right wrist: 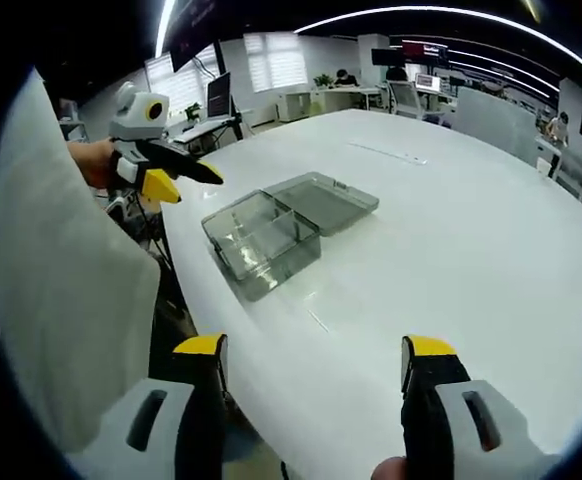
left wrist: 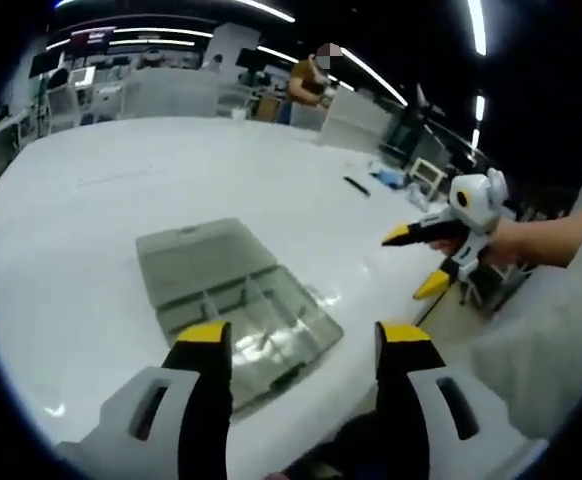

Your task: Insert the divider into the dual guide fixture by aligning both edges with the guide slots and pushing it downward to the bottom, including one-sided entry, uneven engagement, binding, and posture correction.

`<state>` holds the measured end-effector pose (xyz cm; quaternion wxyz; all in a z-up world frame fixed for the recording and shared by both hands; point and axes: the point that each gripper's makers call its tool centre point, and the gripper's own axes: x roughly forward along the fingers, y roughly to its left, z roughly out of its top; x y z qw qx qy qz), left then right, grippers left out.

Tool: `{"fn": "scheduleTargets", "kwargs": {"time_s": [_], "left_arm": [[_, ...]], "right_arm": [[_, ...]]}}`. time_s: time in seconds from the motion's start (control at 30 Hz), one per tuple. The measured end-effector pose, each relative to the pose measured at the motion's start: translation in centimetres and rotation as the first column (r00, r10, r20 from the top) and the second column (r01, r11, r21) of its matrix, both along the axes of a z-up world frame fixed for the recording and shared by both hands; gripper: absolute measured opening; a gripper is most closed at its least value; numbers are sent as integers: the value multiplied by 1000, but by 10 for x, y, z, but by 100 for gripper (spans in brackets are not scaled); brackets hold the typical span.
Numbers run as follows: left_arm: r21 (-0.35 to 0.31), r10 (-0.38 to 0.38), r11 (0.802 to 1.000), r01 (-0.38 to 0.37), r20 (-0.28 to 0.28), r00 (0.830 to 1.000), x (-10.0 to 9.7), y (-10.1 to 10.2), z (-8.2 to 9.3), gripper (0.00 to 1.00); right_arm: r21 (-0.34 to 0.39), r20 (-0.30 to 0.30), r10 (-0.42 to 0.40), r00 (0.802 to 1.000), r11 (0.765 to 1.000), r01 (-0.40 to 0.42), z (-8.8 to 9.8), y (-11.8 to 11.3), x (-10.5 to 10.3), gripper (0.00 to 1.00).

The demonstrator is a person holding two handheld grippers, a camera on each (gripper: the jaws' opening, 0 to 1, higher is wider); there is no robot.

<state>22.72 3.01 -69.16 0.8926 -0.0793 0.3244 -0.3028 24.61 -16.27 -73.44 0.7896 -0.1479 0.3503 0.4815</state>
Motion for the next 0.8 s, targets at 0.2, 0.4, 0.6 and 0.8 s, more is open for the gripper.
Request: {"fn": "scheduleTargets", "kwargs": {"time_s": [0.2, 0.4, 0.6, 0.8], "left_arm": [[10, -12, 1000, 12, 6, 1000, 1, -1, -1, 55], [17, -14, 1000, 14, 4, 1000, 1, -2, -2, 55], [18, -12, 1000, 11, 5, 1000, 2, -3, -2, 55], [22, -8, 1000, 8, 3, 1000, 2, -3, -3, 55]], "right_arm": [[-13, -1, -2, 1000, 1000, 2, -3, -8, 3, 68], [-28, -1, -6, 1000, 1000, 6, -5, -18, 7, 67], [-42, 1, -5, 1000, 999, 5, -8, -27, 11, 67], [-58, 2, 2, 1000, 998, -2, -10, -34, 13, 67]]}}
